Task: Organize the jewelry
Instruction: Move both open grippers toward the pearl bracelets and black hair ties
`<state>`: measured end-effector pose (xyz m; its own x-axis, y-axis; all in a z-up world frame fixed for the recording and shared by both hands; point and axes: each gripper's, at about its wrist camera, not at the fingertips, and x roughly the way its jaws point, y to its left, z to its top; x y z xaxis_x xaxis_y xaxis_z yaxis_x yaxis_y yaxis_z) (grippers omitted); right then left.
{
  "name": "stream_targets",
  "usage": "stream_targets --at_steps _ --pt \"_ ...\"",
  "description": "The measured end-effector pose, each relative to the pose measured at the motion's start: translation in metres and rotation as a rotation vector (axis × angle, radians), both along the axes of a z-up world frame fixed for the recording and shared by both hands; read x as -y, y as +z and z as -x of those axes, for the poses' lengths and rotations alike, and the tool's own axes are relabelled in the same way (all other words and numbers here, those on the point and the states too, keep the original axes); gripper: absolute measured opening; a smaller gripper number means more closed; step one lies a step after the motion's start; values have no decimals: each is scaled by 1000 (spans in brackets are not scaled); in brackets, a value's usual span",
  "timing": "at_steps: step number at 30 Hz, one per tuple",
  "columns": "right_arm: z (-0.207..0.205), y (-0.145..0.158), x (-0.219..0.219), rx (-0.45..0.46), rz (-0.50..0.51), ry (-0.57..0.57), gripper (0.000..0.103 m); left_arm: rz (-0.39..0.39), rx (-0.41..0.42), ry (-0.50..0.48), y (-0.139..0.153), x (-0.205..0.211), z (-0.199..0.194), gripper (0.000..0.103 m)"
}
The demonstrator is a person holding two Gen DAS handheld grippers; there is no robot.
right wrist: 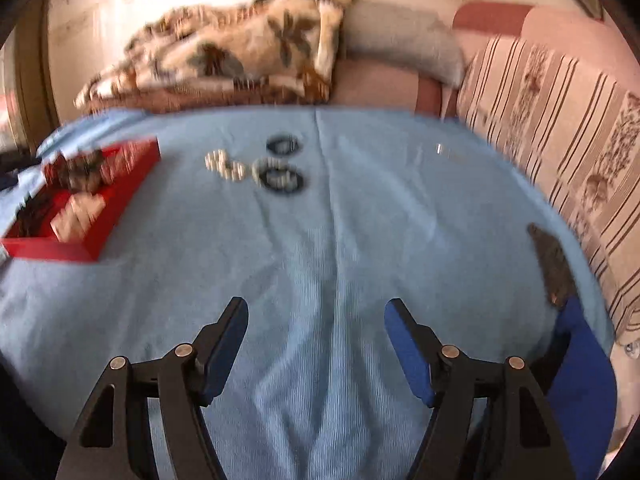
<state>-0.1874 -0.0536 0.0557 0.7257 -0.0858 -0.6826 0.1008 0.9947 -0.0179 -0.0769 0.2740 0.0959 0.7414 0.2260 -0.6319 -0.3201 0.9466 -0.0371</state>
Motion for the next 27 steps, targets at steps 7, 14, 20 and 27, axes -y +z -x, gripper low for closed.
stream_targets --at_steps 7,14,20,27 --pt "9 -12 -4 -38 23 72 81 5 35 75 5 -10 20 68" --pt "26 0 -1 -6 43 102 81 -11 47 103 6 -15 25 68" --pt "32 34 14 58 64 108 81 -14 71 121 12 -16 32 68" --pt "-10 77 62 112 -39 99 89 13 36 52 40 -2 50 71"
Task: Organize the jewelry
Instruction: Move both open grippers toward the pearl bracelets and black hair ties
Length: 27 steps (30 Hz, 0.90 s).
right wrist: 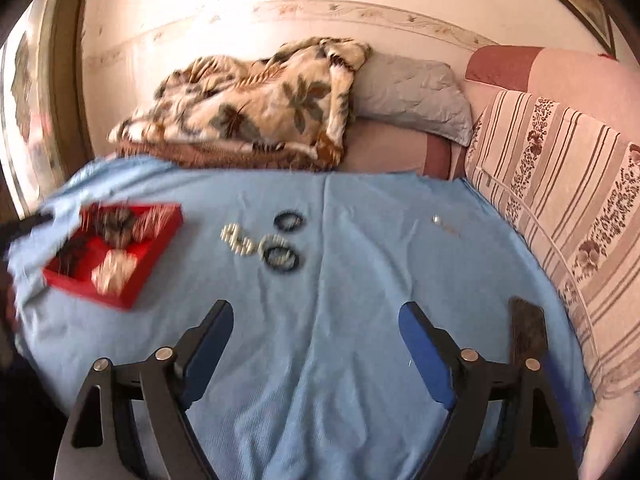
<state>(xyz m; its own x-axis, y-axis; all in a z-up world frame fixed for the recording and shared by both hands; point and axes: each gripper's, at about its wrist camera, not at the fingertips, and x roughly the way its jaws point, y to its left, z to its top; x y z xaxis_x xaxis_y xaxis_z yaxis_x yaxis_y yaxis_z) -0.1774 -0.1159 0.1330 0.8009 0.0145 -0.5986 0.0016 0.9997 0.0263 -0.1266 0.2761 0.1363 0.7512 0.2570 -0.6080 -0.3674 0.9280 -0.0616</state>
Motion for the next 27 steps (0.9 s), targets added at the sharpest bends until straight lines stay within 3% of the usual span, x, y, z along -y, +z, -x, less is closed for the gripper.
stream_targets --at_steps 6,10,15,18,19,21,24,27 --pt "-64 -20 41 -60 -88 -44 89 -92 -19 -90 27 43 -5 73" --pt "-94 -46 56 -111 -143 -40 89 -55 -69 -207 22 82 -35 73" --pt "-123 -77 59 -171 -186 30 82 16 -156 -326 -8 137 -86 73" --pt "-141 -92 56 -217 -235 84 72 58 -224 -386 -36 169 -120 72" --pt "-147 -98 56 -234 -260 102 68 60 -252 -400 -48 180 -134 69" --pt "-159 -109 54 -270 -297 128 63 63 -294 -425 -65 198 -154 51" --pt "-174 -122 47 -310 -355 173 59 85 -333 -435 -83 212 -178 50" --pt "-186 -130 37 -330 -353 198 59 114 -369 -440 -101 220 -200 50"
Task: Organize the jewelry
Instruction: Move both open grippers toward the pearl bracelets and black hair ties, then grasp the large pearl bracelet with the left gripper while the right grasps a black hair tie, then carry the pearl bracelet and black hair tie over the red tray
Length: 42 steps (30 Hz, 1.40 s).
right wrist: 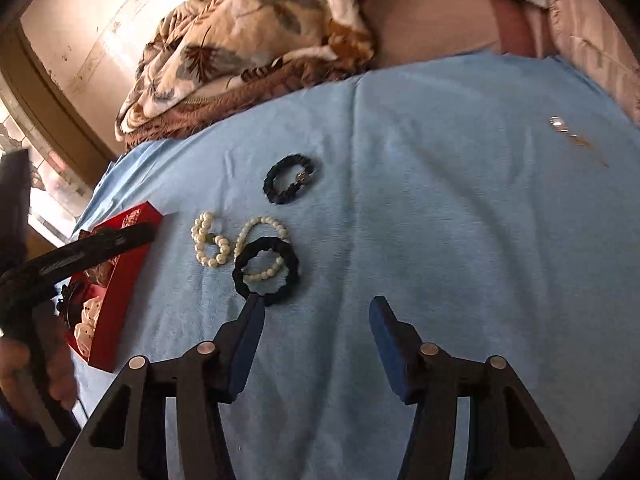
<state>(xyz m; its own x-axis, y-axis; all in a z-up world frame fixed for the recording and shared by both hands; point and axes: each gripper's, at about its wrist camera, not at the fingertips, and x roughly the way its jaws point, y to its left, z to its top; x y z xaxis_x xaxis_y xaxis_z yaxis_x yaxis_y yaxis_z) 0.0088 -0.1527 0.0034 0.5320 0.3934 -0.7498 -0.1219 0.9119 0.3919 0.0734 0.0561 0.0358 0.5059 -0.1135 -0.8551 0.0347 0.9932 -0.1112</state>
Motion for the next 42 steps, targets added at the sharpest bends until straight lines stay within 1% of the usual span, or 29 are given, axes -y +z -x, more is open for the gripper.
stream_targets --at_steps 3,6,7,8,9,10,11,12,13,14,15,16,17,20,25,29,33,39,42 --pt "-10 -6 -9 -5 21 18 59 -16 -28 -10 -15 8 -17 50" --pt "-18 -11 -16 2 46 27 59 -19 -50 -25 -27 13 -25 50" --pt "-21 -11 -18 10 59 29 57 -18 -59 -32 -31 14 -27 50" --pt "-23 -12 -18 15 67 30 54 -19 -67 -39 -34 16 -28 48" --pt "-25 -12 -19 19 73 30 53 -24 -71 -44 -37 18 -29 44" --pt "-27 -13 -20 23 77 30 49 -49 -57 -44 -38 21 -28 41" --pt "-28 -14 -20 25 79 31 43 -59 -50 -47 -38 22 -27 34" --pt "-29 -14 -20 27 81 35 39 -54 -50 -52 -38 23 -27 24" --pt "-30 -14 -21 28 82 40 32 -44 -55 -52 -38 23 -27 19" --pt "-30 -15 -21 28 76 45 24 -35 -57 -51 -36 22 -26 10" --pt "-29 -14 -22 26 67 52 19 -19 -59 -54 -34 21 -25 9" --pt "-29 -14 -21 20 46 62 11 1 -57 -54 -30 19 -21 9" --pt "-29 -14 -21 14 32 66 7 10 -52 -53 -27 18 -19 9" --pt "-24 -9 -19 17 -4 60 7 60 -35 -57 -12 13 -6 9" --pt "-8 11 -6 55 -66 32 7 145 -18 -89 13 7 24 9" --pt "11 25 9 79 -115 4 7 193 -8 -106 28 4 46 9" --pt "28 30 22 88 -162 -25 7 241 -5 -118 38 -2 66 9" --pt "44 27 23 73 -184 -45 7 236 40 -137 57 -11 94 9" --pt "50 24 21 63 -195 -43 7 220 68 -141 70 -22 108 9"
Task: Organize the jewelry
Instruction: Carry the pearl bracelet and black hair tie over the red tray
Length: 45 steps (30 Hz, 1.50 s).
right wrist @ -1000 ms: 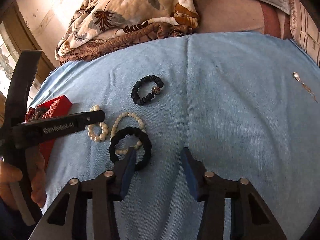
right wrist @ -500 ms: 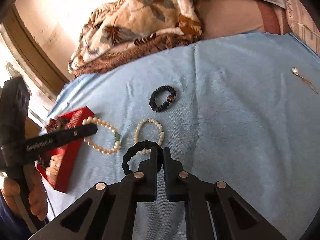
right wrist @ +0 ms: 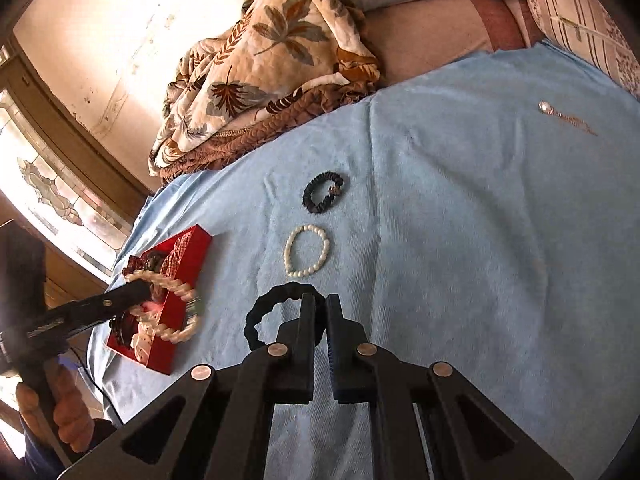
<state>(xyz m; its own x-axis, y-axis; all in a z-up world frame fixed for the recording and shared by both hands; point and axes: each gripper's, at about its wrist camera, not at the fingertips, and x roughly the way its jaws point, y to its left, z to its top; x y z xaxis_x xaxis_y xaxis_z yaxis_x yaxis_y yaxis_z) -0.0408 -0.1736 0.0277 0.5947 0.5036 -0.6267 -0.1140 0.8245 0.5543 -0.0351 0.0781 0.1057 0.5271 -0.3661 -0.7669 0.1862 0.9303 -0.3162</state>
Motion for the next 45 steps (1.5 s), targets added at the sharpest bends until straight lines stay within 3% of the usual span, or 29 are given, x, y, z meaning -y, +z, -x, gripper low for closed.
stream_targets --at_steps 9,13,21,28,33,36,37,39,40,41,45 --pt "17 -10 -15 -31 -17 14 7 -103 79 68 24 -55 30 9" --pt "21 -6 -17 -33 -40 4 7 -120 77 125 24 -90 36 9" --pt "24 21 -46 -6 -76 51 7 -87 44 262 10 -153 29 9" --pt "17 47 -108 32 -45 162 7 -23 20 286 -7 -179 32 9" --pt "10 56 -154 47 13 238 7 10 -18 298 -26 -191 35 9" --pt "10 49 -160 51 142 223 7 24 -51 313 -39 -202 37 9" --pt "12 43 -156 51 210 199 9 20 -57 318 -42 -205 38 9" --pt "14 28 -141 30 283 164 32 -2 -68 336 -49 -211 39 9" --pt "14 22 -132 16 304 141 53 -13 -75 345 -52 -213 39 9" --pt "17 12 -121 -2 325 107 59 -24 -88 359 -55 -217 39 9" --pt "17 -19 -97 -90 342 66 59 -46 -142 414 -66 -227 35 9"
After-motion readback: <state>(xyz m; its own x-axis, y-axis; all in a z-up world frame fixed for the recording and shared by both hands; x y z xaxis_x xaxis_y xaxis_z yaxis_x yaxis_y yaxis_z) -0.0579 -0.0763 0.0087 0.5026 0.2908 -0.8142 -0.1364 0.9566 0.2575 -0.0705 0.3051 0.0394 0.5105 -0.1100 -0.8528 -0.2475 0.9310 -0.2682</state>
